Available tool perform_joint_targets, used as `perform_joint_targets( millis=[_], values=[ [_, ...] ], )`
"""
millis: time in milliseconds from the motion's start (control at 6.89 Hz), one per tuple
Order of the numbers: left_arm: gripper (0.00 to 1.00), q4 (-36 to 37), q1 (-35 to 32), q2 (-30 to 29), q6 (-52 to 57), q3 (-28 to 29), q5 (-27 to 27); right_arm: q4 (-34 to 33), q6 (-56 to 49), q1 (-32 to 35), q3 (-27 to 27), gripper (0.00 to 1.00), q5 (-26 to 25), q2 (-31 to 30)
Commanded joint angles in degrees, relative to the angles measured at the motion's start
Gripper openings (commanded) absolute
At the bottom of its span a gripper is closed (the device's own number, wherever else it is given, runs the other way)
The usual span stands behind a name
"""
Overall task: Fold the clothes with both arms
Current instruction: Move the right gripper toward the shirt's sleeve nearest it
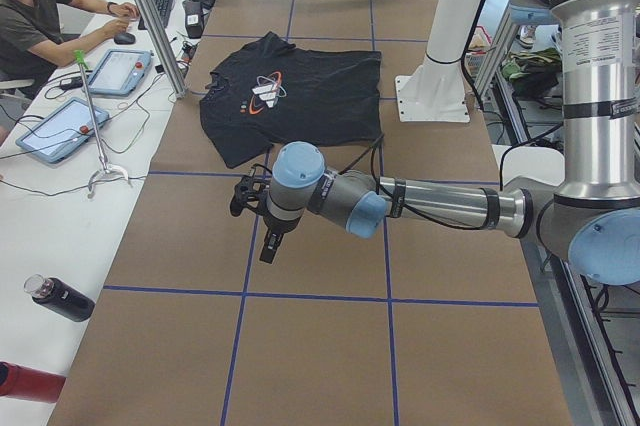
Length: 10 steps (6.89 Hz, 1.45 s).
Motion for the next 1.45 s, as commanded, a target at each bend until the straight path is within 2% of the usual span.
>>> perform_joint_targets(
  millis=[0, 581, 871, 1307],
  values=[
    [1.00, 0.0, 0.0, 0.4, 0.0, -0.3, 0.0, -0.2, 0.1, 0.2, 0.3, 1.00, 0.0, 0.3],
    [1.00, -0.2, 0.0, 0.1, -0.1, -1.2, 0.0, 0.1, 1.2, 0.1, 0.8, 1.00, 0.6, 0.0],
    [1.00, -5.0, 0.2, 0.4, -0.6, -0.6, 0.0, 0.2, 0.9, 0.1, 1.6, 1.00, 0.7, 0.0],
    [1.00, -5.2, 0.2, 0.5, -0.6, -0.6, 0.0, 0.2, 2.4, -1.9, 1.5, 1.00, 1.9, 0.8]
  ],
)
